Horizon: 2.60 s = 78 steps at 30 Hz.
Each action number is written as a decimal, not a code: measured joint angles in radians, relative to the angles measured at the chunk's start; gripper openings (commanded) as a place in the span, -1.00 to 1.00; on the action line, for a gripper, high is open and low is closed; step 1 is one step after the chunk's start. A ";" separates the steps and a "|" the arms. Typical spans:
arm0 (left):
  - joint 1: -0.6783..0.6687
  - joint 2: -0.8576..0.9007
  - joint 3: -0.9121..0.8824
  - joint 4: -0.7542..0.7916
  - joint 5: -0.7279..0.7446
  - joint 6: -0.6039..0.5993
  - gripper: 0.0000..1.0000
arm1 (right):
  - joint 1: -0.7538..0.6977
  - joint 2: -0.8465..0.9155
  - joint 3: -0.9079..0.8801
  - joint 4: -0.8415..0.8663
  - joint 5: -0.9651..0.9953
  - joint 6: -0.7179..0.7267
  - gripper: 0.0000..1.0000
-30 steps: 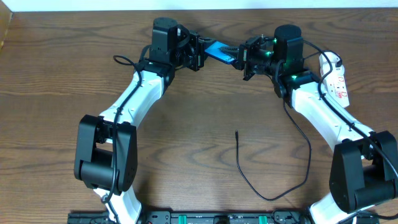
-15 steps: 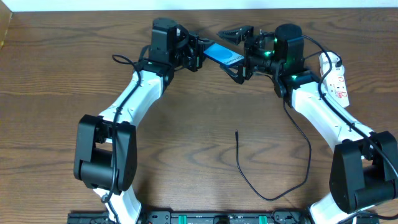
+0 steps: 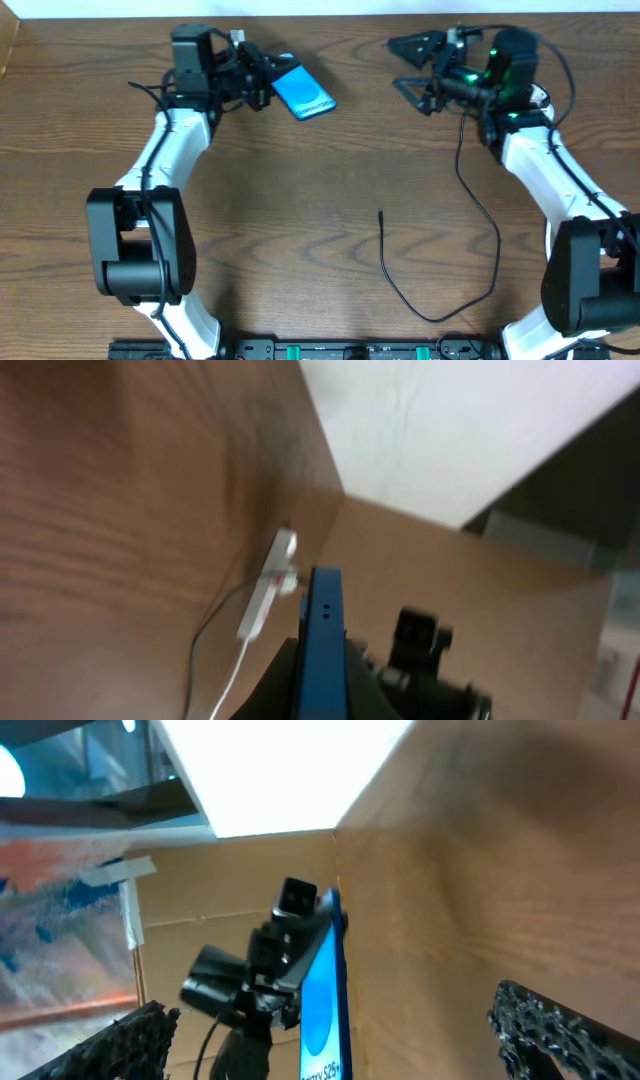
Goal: Plug charger to phone and switch on socket
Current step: 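Open the right gripper and move it away to the right, then lower the right gripper to the black cable and grasp its connector end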
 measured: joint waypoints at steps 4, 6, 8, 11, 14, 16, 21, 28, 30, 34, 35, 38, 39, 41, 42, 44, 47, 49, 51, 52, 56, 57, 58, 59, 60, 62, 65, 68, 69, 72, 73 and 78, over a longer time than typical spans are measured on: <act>0.021 0.000 0.000 -0.066 0.089 0.093 -0.86 | -0.042 0.000 0.005 0.099 -0.034 -0.058 0.99; 0.024 0.000 0.000 -0.103 0.112 0.128 -0.85 | -0.053 0.000 0.012 0.104 -0.045 -0.084 0.98; 0.026 0.000 0.000 -0.132 0.129 0.161 -0.86 | -0.061 0.000 0.025 0.090 -0.051 -0.106 0.98; 0.026 0.000 0.000 -0.143 0.143 0.192 -0.86 | -0.066 0.000 0.061 0.019 -0.048 -0.141 0.99; 0.026 0.000 0.000 -0.146 0.153 0.209 -0.86 | -0.069 0.000 0.131 -0.180 -0.017 -0.202 0.98; 0.026 0.000 0.000 -0.148 0.156 0.217 -0.85 | -0.069 0.000 0.184 -0.325 0.027 -0.256 0.98; 0.027 0.000 0.000 -0.149 0.157 0.225 -0.86 | -0.046 0.000 0.341 -0.722 0.238 -0.426 0.98; 0.027 0.000 0.000 -0.149 0.156 0.246 -0.86 | 0.046 -0.001 0.447 -0.954 0.518 -0.610 0.98; 0.027 0.000 0.000 -0.149 0.156 0.249 -0.85 | 0.072 -0.001 0.448 -1.016 0.574 -0.640 0.99; 0.027 0.000 0.000 -0.149 0.156 0.250 -0.86 | 0.129 0.000 0.449 -1.188 0.691 -0.682 0.98; 0.027 0.000 0.000 -0.148 0.156 0.250 -0.85 | 0.135 0.000 0.448 -1.207 0.703 -0.685 0.98; 0.027 0.000 0.000 -0.149 0.156 0.250 -0.86 | 0.171 0.000 0.448 -1.306 0.741 -0.700 0.99; 0.027 0.000 0.000 -0.149 0.156 0.250 -0.85 | 0.182 0.000 0.448 -1.329 0.747 -0.704 0.99; 0.027 0.000 0.000 -0.149 0.156 0.250 -0.86 | 0.209 0.000 0.448 -1.382 0.761 -0.708 0.99; 0.027 0.000 0.000 -0.149 0.156 0.250 -0.85 | 0.223 0.000 0.447 -1.401 0.764 -0.708 0.99; 0.027 0.000 0.000 -0.149 0.156 0.250 -0.85 | 0.252 0.000 0.438 -1.431 0.769 -0.708 0.98; 0.027 0.000 0.000 -0.149 0.157 0.257 -0.85 | 0.284 0.000 0.403 -1.439 0.764 -0.707 0.99; 0.027 0.000 0.000 -0.149 0.156 0.269 -0.85 | 0.305 0.000 0.364 -1.435 0.756 -0.702 0.98; 0.027 0.000 0.000 -0.149 0.156 0.272 -0.86 | 0.325 0.000 0.312 -1.414 0.741 -0.692 0.99; 0.027 0.000 0.000 -0.149 0.157 0.272 -0.85 | 0.336 0.000 0.277 -1.390 0.726 -0.686 0.99; 0.027 0.000 0.000 -0.148 0.156 0.275 -0.85 | 0.356 0.000 0.143 -1.253 0.635 -0.676 0.97; 0.027 0.000 0.000 -0.150 0.157 0.275 -0.86 | 0.359 0.000 0.108 -1.217 0.610 -0.673 0.96; 0.027 0.000 0.000 -0.149 0.156 0.276 -0.85 | 0.360 0.000 0.084 -1.192 0.597 -0.665 0.93; 0.027 0.000 0.000 -0.149 0.157 0.275 -0.86 | 0.361 0.000 0.062 -1.174 0.586 -0.655 0.90; 0.027 0.000 0.000 -0.149 0.157 0.276 -0.86 | 0.362 0.000 0.027 -1.164 0.574 -0.640 0.85; 0.027 0.000 0.000 -0.149 0.156 0.276 -0.86 | 0.364 0.000 -0.018 -1.153 0.559 -0.616 0.76; 0.027 0.000 0.000 -0.149 0.156 0.276 -0.86 | 0.369 0.000 -0.047 -1.157 0.550 -0.599 0.76; 0.027 0.000 0.000 -0.151 0.156 0.276 -0.85 | 0.380 0.000 -0.059 -1.165 0.547 -0.593 0.79; 0.027 0.000 0.000 -0.153 0.156 0.276 -0.85 | 0.391 0.000 -0.064 -1.165 0.546 -0.591 0.80; 0.027 0.000 0.000 -0.156 0.156 0.276 -0.86 | 0.427 0.000 -0.071 -1.164 0.544 -0.586 0.82; 0.027 0.000 0.000 -0.156 0.156 0.276 -0.86 | 0.438 0.000 -0.071 -1.163 0.542 -0.583 0.82; 0.027 0.000 0.000 -0.156 0.156 0.276 -0.86 | 0.451 0.004 -0.071 -1.162 0.544 -0.555 0.79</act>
